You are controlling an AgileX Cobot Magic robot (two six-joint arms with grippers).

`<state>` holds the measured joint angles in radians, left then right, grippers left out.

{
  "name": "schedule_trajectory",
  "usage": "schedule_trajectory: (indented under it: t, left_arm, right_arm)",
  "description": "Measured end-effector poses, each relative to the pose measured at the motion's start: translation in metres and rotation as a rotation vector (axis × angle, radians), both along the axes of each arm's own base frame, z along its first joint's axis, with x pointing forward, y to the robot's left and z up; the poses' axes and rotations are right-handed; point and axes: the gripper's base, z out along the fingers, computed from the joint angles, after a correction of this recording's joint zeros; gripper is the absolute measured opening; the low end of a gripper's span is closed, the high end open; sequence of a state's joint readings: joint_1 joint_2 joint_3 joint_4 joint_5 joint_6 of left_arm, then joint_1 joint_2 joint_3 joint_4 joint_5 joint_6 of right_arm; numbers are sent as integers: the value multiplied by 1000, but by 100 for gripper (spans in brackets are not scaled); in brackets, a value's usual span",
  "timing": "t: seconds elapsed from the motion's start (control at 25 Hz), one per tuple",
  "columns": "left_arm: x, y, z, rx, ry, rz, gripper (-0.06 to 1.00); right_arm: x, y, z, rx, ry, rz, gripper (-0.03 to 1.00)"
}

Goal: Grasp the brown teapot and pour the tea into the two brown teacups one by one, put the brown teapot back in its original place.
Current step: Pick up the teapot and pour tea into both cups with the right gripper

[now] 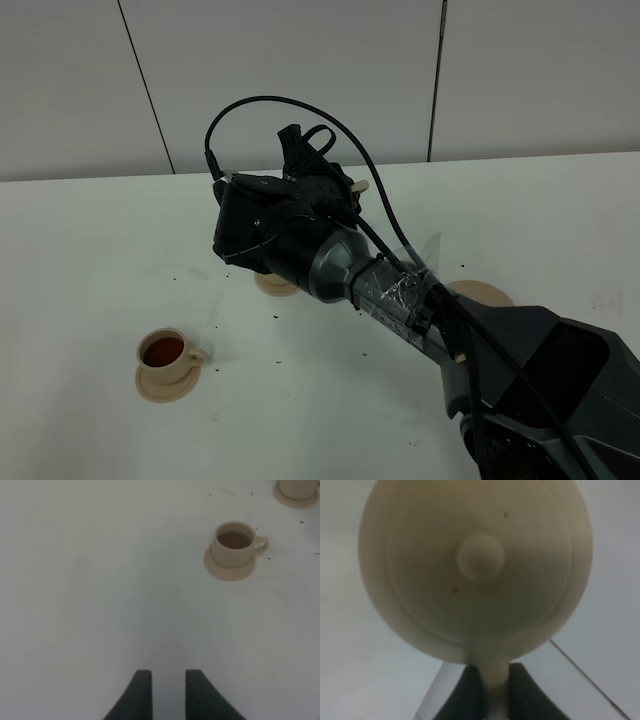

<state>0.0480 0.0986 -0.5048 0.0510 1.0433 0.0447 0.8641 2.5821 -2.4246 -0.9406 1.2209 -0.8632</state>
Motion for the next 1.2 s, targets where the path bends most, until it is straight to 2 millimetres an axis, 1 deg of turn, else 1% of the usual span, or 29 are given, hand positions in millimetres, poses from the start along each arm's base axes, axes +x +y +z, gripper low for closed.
schedule_trajectory:
  t: [0.72,1.04,1.2]
  left_arm:
    - [0,0,0,0,0,0,24]
    - [0,0,0,0,0,0,24]
    - [0,0,0,0,0,0,24]
  right_arm:
    - [0,0,0,-6,2,2,10]
    - [-5,6,2,-43,-14,35,10]
    - [-5,7,-3,-67,-18,42,10]
